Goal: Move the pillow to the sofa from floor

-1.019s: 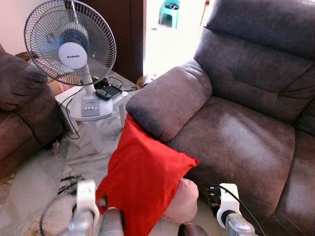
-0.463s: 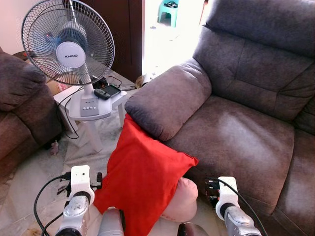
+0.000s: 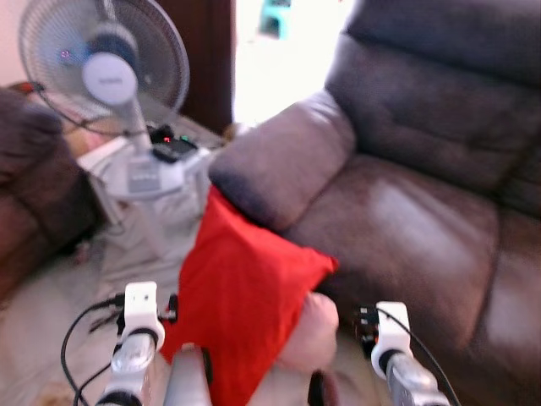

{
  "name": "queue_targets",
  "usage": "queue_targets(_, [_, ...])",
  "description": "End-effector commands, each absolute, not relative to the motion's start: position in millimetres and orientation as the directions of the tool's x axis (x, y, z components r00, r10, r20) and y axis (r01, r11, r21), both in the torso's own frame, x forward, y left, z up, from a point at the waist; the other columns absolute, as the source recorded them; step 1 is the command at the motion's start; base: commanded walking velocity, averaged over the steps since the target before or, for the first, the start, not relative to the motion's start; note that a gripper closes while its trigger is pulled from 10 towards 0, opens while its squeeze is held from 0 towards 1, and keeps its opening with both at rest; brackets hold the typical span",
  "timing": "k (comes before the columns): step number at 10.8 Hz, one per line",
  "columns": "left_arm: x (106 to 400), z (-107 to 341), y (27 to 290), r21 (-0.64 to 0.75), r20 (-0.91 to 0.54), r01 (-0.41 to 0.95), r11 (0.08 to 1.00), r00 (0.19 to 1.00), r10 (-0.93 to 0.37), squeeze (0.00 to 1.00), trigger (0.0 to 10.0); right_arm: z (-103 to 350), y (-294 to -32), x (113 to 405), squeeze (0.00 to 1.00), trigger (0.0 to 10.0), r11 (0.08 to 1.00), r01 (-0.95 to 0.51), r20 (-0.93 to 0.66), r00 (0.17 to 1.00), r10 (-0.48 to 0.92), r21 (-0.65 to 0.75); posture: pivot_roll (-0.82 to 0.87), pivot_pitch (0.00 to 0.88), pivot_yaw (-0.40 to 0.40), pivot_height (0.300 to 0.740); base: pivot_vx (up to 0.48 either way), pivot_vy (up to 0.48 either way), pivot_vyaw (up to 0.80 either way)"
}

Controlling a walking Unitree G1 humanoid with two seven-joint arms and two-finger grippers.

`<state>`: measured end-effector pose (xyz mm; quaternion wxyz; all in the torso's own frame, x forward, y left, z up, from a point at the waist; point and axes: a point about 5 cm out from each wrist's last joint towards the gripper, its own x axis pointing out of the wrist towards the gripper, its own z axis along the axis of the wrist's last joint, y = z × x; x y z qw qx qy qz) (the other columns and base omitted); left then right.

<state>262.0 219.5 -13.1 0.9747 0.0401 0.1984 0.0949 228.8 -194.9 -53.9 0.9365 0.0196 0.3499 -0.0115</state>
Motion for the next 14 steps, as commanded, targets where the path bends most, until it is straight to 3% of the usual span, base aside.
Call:
queue_targets(1, [266.7,-10.9,215.2,0.125,-0.377,-0.145,0.982,0.908,0.182,0.00,10.0,-51.2,-198.3,232.0,0.00,10.0,0.998,0.059,-0.646,0.763,-0.022,0.036,0.03,0.004,-0.084,0.579,0.000,0.000,0.00])
queue_targets(6, [285.2,6.7,212.2,0.104,-0.306,-0.155,0.982,0.935,0.180,0.00,10.0,-42.8,-199.6,243.4,0.00,10.0,0.998,0.057,-0.613,0.789,-0.023,0.036,0.03,0.016,-0.090,0.579,0.000,0.000,0.00])
queue_targets(10, [292.3,13.4,210.0,0.103,-0.282,-0.151,0.983,0.943,0.174,0.00,10.0,-41.7,-202.3,243.9,0.00,10.0,0.997,0.066,-0.606,0.795,-0.029,0.039,0.02,0.029,-0.090,0.579,0.000,0.000,0.80])
queue_targets(14, [295.1,16.5,210.1,0.099,-0.269,-0.155,0.983,0.947,0.177,0.00,10.0,-39.5,-201.0,247.1,0.00,10.0,0.997,0.071,-0.596,0.803,-0.031,0.044,0.02,0.038,-0.091,0.579,0.000,0.000,0.42])
